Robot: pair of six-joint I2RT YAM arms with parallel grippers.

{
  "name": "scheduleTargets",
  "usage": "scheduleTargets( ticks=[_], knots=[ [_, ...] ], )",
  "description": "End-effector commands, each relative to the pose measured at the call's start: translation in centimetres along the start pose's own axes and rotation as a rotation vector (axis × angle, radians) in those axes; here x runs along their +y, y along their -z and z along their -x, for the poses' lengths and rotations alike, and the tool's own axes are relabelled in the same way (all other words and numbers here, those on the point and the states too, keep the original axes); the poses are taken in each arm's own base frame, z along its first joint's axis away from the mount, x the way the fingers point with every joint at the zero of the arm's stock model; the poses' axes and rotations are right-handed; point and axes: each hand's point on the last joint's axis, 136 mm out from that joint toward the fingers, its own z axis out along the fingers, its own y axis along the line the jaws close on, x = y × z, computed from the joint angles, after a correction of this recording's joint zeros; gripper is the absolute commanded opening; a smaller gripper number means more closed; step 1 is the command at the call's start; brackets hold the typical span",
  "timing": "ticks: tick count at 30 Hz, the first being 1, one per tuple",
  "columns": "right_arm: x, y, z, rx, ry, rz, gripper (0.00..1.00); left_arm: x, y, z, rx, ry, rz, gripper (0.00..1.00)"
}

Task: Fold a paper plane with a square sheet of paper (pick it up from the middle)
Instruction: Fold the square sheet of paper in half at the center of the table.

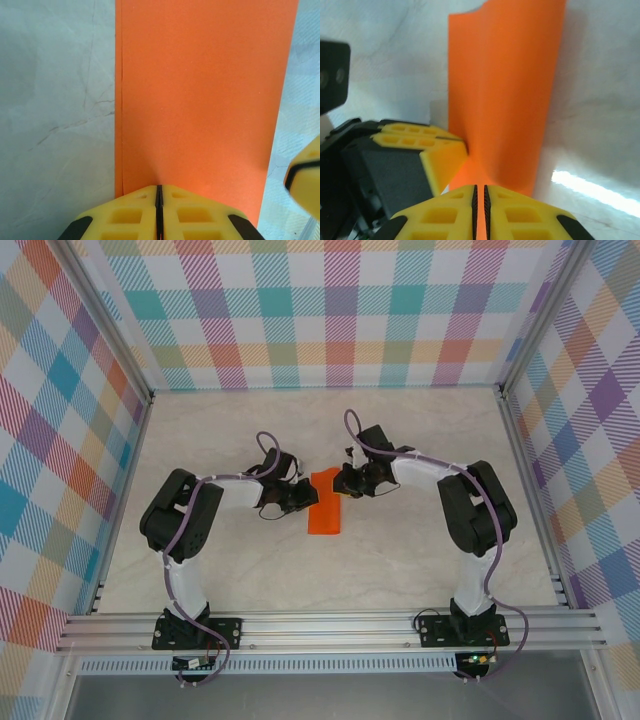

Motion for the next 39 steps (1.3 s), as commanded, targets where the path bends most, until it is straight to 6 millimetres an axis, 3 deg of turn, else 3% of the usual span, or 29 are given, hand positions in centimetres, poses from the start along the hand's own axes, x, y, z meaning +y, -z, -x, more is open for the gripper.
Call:
scheduleTargets(
  ticks=[1, 5, 18, 22, 29, 32, 39],
  knots=[
    [1.3, -0.3, -0.6, 0.017, -0.004, 0.095, 0.13, 6.9, -2.2, -3.4, 0.081, 0.047, 0.227, 0.10],
    [0.6, -1.1, -1.5, 0.045, -0.022, 0.108, 0.13, 7.1, -2.3, -3.5, 0.083, 0.050, 0.231, 0.09],
    [-5.7, -3.6, -4.0, 0.102, -0.088, -0.057, 0.15, 8.1, -2.7, -4.1, 0.095, 0.058, 0.249, 0.08],
    [-5.0, -2.7, -3.8, 0.080, -0.081, -0.044, 0.16, 8.2, -2.7, -4.3, 0.100, 0.060, 0.249, 0.08],
    [0.1, 0.5, -3.4, 0.046, -0.017, 0.123, 0.17, 8.2, -2.7, -4.3, 0.104, 0.057, 0.251, 0.08],
    [-0.1, 0.1, -4.0, 0.067, -0.027, 0.141, 0.17, 8.2, -2.8, -4.3, 0.105, 0.055, 0.250, 0.08],
    [-3.6, -2.5, -6.0, 0.142, -0.096, 0.075, 0.16, 8.3, -2.8, -4.4, 0.108, 0.055, 0.250, 0.08]
  ],
)
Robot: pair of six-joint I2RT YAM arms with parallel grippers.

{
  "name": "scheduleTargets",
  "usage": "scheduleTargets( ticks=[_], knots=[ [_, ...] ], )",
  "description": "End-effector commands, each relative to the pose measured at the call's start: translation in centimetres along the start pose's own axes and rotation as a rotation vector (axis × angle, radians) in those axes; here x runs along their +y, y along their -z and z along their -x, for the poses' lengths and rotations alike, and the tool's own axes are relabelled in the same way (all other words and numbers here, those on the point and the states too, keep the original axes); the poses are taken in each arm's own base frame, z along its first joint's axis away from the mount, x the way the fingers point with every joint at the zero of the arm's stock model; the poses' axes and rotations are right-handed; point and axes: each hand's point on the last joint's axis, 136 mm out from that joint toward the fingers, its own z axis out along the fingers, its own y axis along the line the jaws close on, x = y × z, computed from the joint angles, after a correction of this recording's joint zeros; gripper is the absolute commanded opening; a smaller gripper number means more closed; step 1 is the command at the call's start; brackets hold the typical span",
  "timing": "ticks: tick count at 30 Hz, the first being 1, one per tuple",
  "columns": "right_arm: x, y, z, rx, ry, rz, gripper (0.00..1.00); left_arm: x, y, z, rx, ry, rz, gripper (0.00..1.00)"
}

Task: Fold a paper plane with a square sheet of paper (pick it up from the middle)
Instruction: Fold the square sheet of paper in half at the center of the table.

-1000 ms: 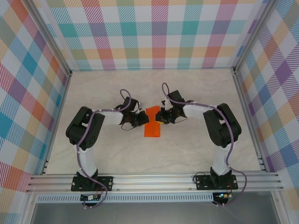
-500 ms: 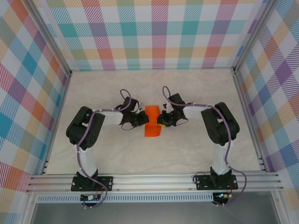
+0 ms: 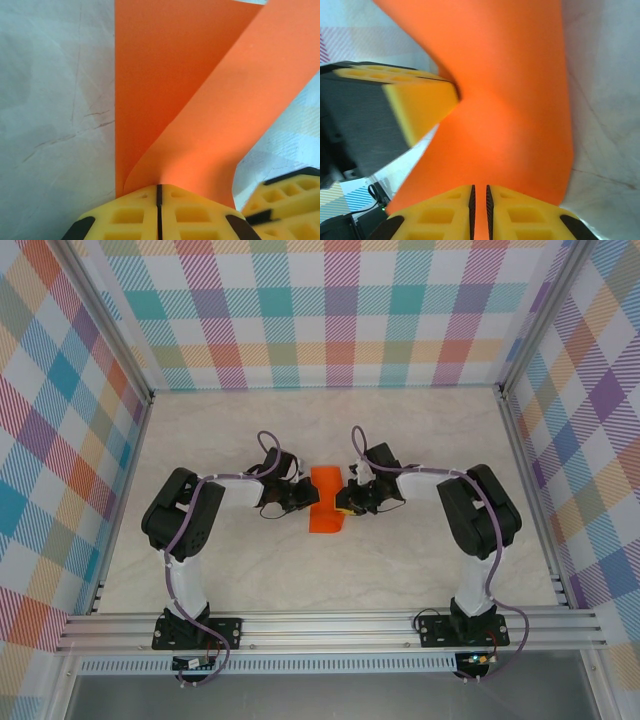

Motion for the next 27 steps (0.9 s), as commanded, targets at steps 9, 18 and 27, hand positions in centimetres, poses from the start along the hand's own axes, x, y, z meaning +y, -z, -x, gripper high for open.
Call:
scheduleTargets(
  ticks=[9, 18, 27],
  knots=[
    [-0.4, 0.2, -1.7, 0.028, 0.006, -0.022, 0.17, 8.6, -2.3, -4.8, 0.110, 0.067, 0.269, 0.07],
    [-0.6, -1.0, -3.5, 0.065, -0.004, 0.008, 0.16, 8.5, -2.5, -4.8, 0.111, 0.069, 0.260, 0.07],
    [-3.2, -2.0, -4.6, 0.081, -0.050, -0.045, 0.15, 8.8, -2.4, -5.2, 0.116, 0.075, 0.263, 0.07]
  ],
)
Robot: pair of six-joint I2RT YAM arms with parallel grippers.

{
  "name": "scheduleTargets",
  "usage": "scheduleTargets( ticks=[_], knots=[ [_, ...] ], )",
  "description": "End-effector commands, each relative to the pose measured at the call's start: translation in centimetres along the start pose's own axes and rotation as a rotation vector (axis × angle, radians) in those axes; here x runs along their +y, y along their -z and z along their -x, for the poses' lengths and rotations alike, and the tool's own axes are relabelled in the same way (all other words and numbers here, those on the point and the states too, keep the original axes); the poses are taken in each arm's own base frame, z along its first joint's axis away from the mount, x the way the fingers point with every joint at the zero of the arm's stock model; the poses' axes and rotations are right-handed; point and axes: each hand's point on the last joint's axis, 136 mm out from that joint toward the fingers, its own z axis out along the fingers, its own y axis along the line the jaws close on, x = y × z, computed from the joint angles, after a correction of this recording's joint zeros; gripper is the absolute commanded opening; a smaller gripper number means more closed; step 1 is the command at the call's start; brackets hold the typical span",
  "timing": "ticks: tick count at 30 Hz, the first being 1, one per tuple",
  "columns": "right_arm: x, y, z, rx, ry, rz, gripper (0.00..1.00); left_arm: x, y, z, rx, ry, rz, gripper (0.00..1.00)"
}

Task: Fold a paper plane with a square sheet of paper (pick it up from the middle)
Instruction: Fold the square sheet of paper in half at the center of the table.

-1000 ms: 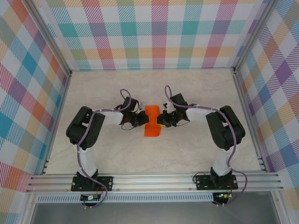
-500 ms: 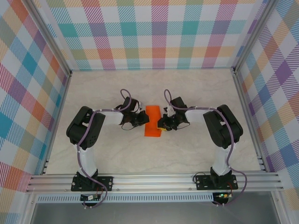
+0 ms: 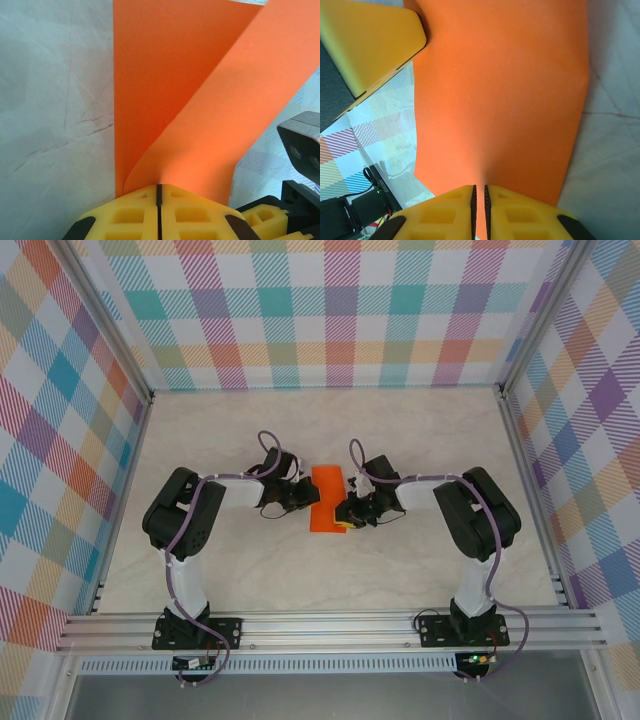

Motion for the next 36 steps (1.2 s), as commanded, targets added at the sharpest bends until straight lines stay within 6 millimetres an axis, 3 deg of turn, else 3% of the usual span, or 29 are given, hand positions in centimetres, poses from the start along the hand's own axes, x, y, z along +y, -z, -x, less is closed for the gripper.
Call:
scheduleTargets(
  ticks=[1, 4, 8, 14, 18, 24, 27, 33, 36],
  knots=[
    [-1.9, -0.6, -1.3, 0.018, -0.035, -0.050, 0.15, 9.0, -2.1, -5.3, 0.118, 0.081, 0.278, 0.07],
    [0.2, 0.7, -1.2, -0.006, 0.007, -0.005, 0.16, 9.1, -2.1, -5.4, 0.118, 0.084, 0.279, 0.07],
    [1.1, 1.3, -1.7, -0.008, 0.024, 0.033, 0.16, 9.1, -2.2, -5.5, 0.118, 0.086, 0.278, 0.07],
    [-2.0, -0.5, -3.2, 0.050, -0.043, -0.010, 0.16, 9.0, -2.2, -5.5, 0.118, 0.087, 0.272, 0.07],
    [-3.9, -0.3, -3.5, 0.033, -0.060, -0.119, 0.15, 9.3, -2.1, -5.7, 0.124, 0.090, 0.279, 0.07],
    [-0.5, 1.1, -2.9, 0.015, 0.019, -0.052, 0.16, 9.2, -2.3, -5.8, 0.126, 0.091, 0.274, 0.07],
    [0.3, 1.2, -2.5, 0.011, 0.032, -0.034, 0.16, 9.0, -2.1, -5.6, 0.120, 0.089, 0.270, 0.07],
    [-3.5, 0.2, -3.0, 0.041, -0.020, -0.178, 0.15, 8.9, -2.0, -5.6, 0.121, 0.087, 0.266, 0.07],
    [-3.3, 0.5, -3.1, 0.038, -0.019, -0.176, 0.15, 8.7, -2.0, -5.6, 0.121, 0.082, 0.262, 0.07]
  ],
)
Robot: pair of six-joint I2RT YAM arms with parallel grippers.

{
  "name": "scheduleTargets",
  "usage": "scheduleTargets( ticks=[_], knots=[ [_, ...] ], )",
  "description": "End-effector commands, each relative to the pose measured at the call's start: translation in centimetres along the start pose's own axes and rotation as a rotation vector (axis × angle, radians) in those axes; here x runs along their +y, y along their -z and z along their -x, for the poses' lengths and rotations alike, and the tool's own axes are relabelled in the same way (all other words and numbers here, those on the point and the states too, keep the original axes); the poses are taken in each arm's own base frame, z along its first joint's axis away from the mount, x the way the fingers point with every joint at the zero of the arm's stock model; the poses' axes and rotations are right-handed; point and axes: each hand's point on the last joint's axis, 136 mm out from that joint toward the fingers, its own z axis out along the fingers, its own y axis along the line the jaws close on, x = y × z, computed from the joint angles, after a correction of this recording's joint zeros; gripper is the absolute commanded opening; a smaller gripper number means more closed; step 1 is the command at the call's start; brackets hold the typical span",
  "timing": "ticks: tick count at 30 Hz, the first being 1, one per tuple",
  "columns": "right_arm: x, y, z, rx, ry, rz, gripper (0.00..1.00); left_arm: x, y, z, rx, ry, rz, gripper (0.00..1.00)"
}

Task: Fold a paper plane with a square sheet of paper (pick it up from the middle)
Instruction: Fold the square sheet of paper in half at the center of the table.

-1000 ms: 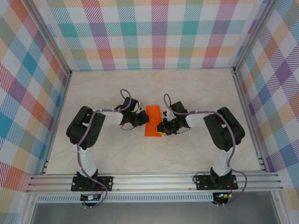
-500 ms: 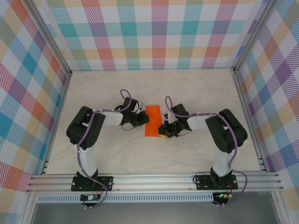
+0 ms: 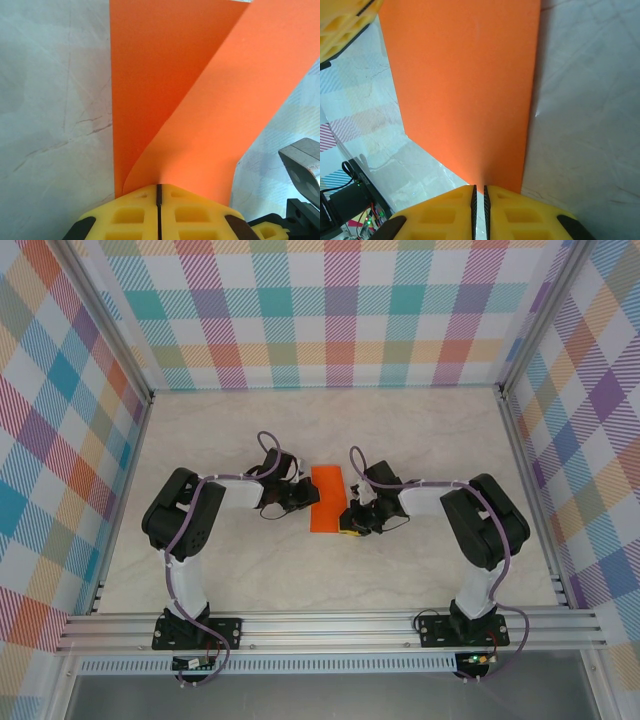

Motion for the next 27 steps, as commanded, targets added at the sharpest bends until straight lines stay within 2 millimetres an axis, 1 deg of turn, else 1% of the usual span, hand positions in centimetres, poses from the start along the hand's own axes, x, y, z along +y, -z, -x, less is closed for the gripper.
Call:
scheduleTargets(
  ticks=[1, 3, 5, 7, 8, 11, 13, 17, 21, 22, 24, 25, 27],
  knots=[
    [-1.5, -0.4, -0.7, 0.020, -0.005, -0.074, 0.15, 8.7, -1.8, -5.6, 0.128, 0.088, 0.271, 0.07],
    [1.0, 0.8, 0.0, -0.004, 0.034, -0.005, 0.15, 8.7, -1.8, -5.6, 0.130, 0.085, 0.272, 0.07],
    [2.9, 2.1, 1.2, -0.052, 0.072, 0.026, 0.15, 8.7, -1.8, -5.7, 0.131, 0.084, 0.272, 0.07],
    [4.2, 3.1, 2.5, -0.091, 0.103, 0.053, 0.15, 8.7, -1.8, -5.6, 0.130, 0.085, 0.272, 0.07],
    [4.4, 3.4, 3.4, -0.112, 0.110, 0.054, 0.15, 8.7, -1.9, -5.6, 0.132, 0.085, 0.271, 0.07],
    [4.3, 3.6, 5.7, -0.143, 0.105, 0.062, 0.15, 8.8, -1.9, -5.6, 0.133, 0.087, 0.273, 0.07],
    [3.9, 3.3, 7.2, -0.154, 0.093, 0.060, 0.16, 8.8, -2.0, -5.7, 0.136, 0.087, 0.272, 0.07],
    [2.9, 2.1, 8.7, -0.148, 0.084, 0.029, 0.15, 8.8, -2.0, -5.8, 0.140, 0.084, 0.272, 0.07],
    [0.9, 0.7, 8.9, -0.126, 0.049, -0.018, 0.15, 8.8, -1.9, -5.9, 0.141, 0.081, 0.272, 0.07],
    [0.0, 0.2, 8.7, -0.118, 0.032, -0.040, 0.15, 8.8, -1.9, -5.9, 0.143, 0.082, 0.273, 0.07],
    [-1.0, -0.5, 8.4, -0.100, 0.009, -0.057, 0.15, 8.8, -1.9, -5.8, 0.144, 0.080, 0.272, 0.07],
    [-1.1, -0.7, 8.2, -0.092, 0.006, -0.049, 0.15, 8.8, -1.9, -5.9, 0.148, 0.078, 0.273, 0.07],
    [-0.7, -0.6, 8.1, -0.090, 0.007, -0.031, 0.16, 8.9, -1.8, -5.9, 0.150, 0.074, 0.280, 0.06]
  ],
)
